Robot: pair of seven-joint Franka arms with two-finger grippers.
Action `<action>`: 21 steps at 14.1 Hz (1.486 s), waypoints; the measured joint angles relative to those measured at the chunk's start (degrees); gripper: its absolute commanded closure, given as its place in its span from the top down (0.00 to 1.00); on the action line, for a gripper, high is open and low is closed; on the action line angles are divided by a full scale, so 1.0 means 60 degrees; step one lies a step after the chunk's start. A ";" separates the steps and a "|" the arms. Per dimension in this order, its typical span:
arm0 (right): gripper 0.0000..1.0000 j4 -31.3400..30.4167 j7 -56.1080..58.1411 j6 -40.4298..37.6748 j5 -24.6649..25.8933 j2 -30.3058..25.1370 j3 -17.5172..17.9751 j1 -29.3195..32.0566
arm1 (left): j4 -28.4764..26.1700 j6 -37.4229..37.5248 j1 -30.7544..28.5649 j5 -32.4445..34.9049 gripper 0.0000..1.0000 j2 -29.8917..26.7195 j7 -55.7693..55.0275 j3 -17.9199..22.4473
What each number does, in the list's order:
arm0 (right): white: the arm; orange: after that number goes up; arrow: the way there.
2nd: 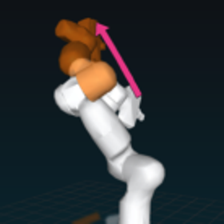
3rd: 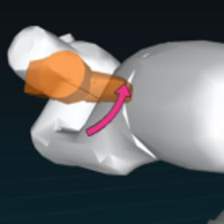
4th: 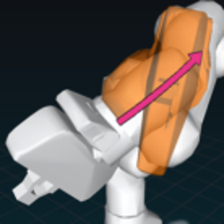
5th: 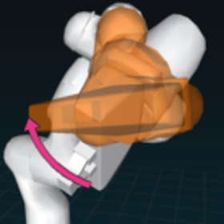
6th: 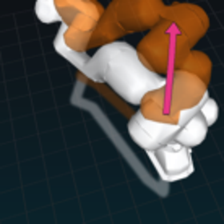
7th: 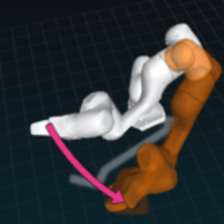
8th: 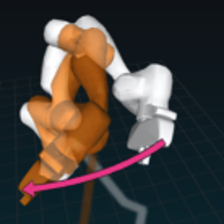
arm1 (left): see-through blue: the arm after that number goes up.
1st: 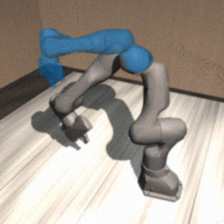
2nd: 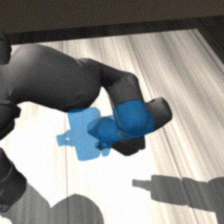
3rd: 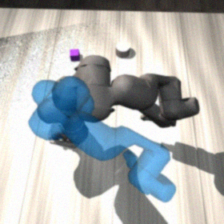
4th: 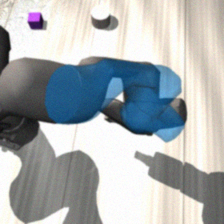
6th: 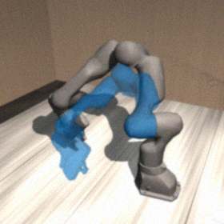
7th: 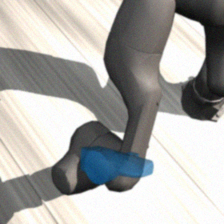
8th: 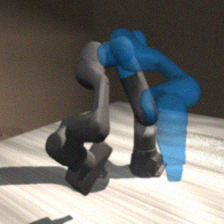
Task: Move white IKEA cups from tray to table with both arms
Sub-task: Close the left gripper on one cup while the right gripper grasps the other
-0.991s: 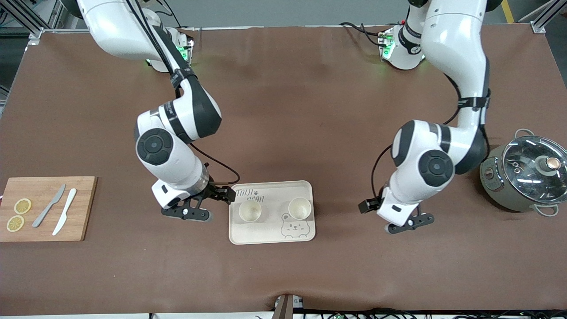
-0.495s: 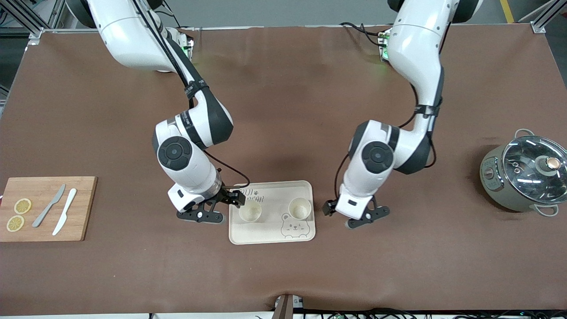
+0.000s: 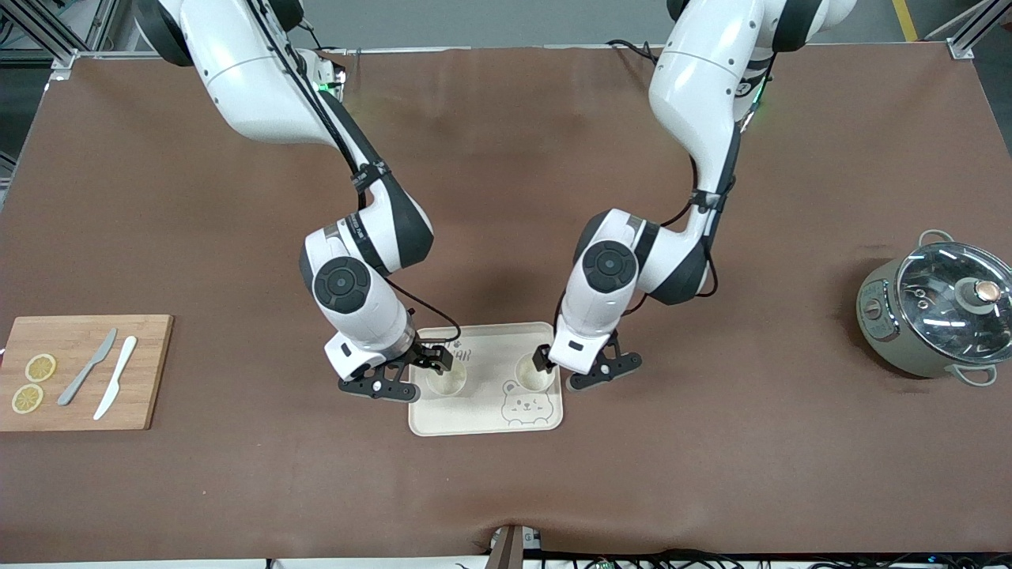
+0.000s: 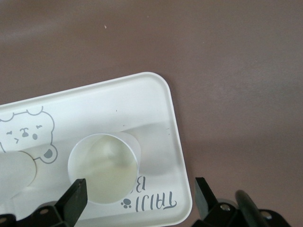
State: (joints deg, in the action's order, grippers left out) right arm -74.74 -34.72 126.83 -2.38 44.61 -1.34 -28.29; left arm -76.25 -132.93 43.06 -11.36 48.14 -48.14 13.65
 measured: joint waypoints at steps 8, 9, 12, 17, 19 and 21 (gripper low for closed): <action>1.00 0.0001 -0.0007 0.0909 0.0027 0.0856 -0.0001 -0.0078 | 0.0015 -0.0019 0.0336 0.0000 1.00 0.0230 -0.0053 0.0001; 1.00 0.0000 -0.0007 0.1118 0.0027 0.0999 -0.0001 -0.0104 | 0.0015 -0.0019 0.0361 0.0000 1.00 0.0247 -0.0053 0.0000; 1.00 0.0011 -0.0007 0.1610 0.0026 0.1318 0.0004 -0.0186 | 0.0015 -0.0019 0.0390 0.0000 0.83 0.0264 -0.0053 0.0001; 1.00 0.0036 -0.0007 0.1634 0.0027 0.1321 -0.0016 -0.0211 | 0.0015 -0.0018 0.0406 0.0000 0.27 0.0271 -0.0053 0.0000; 0.98 0.0043 -0.0007 0.1634 0.0027 0.1321 -0.0038 -0.0209 | 0.0015 -0.0018 0.0407 0.0000 0.00 0.0285 -0.0053 0.0000; 0.78 0.0065 -0.0008 0.1621 0.0027 0.1321 -0.0065 -0.0206 | 0.0015 -0.0013 0.0407 0.0021 0.00 0.0291 -0.0053 0.0000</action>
State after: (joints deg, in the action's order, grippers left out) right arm -74.35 -34.77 136.56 -2.22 52.54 -1.73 -29.53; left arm -76.16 -133.01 45.50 -11.23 49.89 -48.45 13.65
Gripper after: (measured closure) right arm 0.022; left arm 0.771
